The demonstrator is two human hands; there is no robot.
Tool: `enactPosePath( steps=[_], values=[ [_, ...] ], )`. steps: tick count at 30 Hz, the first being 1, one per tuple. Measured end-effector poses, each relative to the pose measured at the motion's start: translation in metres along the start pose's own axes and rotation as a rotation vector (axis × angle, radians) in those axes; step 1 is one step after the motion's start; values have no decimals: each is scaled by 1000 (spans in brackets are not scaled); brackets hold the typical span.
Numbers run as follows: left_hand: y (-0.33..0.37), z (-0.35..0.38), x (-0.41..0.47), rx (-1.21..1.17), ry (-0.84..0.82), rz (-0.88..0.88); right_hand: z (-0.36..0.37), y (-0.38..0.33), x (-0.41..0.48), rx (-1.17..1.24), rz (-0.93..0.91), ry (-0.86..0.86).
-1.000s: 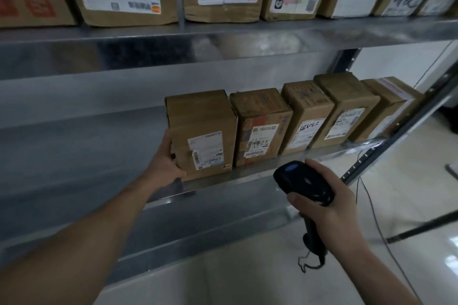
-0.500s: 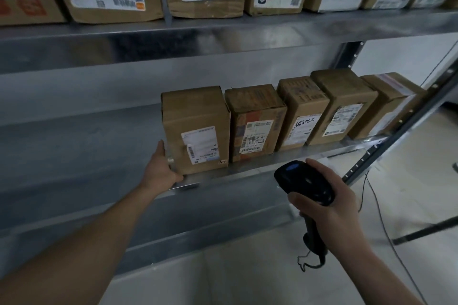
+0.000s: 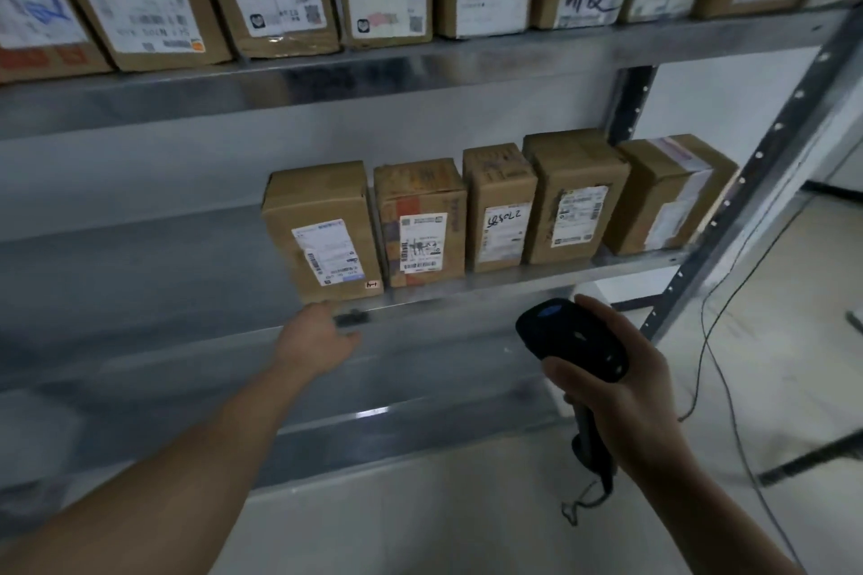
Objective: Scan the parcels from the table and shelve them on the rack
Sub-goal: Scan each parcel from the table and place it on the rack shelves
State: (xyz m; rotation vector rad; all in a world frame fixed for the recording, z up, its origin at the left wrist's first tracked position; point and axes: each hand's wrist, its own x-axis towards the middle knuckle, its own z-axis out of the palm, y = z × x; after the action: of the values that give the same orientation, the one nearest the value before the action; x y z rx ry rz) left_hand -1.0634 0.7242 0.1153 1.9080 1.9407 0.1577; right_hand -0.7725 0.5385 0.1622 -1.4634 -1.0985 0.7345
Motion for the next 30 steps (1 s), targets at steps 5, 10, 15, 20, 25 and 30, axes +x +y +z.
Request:
enactPosePath(
  steps=[5,10,15,20,25,30],
  values=[
    [102,18,-38,137,42,234,-76,0,-20,16,-30,93],
    [213,44,-66,254,25,509,-159,2,-38,19,-10,285],
    [323,78,-89,296,-12,733,-237,5,-57,20,5,475],
    [428,118,-114,279,-50,941,-309,17,-74,18,30,705],
    [528,165,-131,221,-93,1102,-378,27,-78,-19,63,868],
    [624,209,-138,182,-125,1257,-437,35,-71,-74,100,1010]
  ],
)
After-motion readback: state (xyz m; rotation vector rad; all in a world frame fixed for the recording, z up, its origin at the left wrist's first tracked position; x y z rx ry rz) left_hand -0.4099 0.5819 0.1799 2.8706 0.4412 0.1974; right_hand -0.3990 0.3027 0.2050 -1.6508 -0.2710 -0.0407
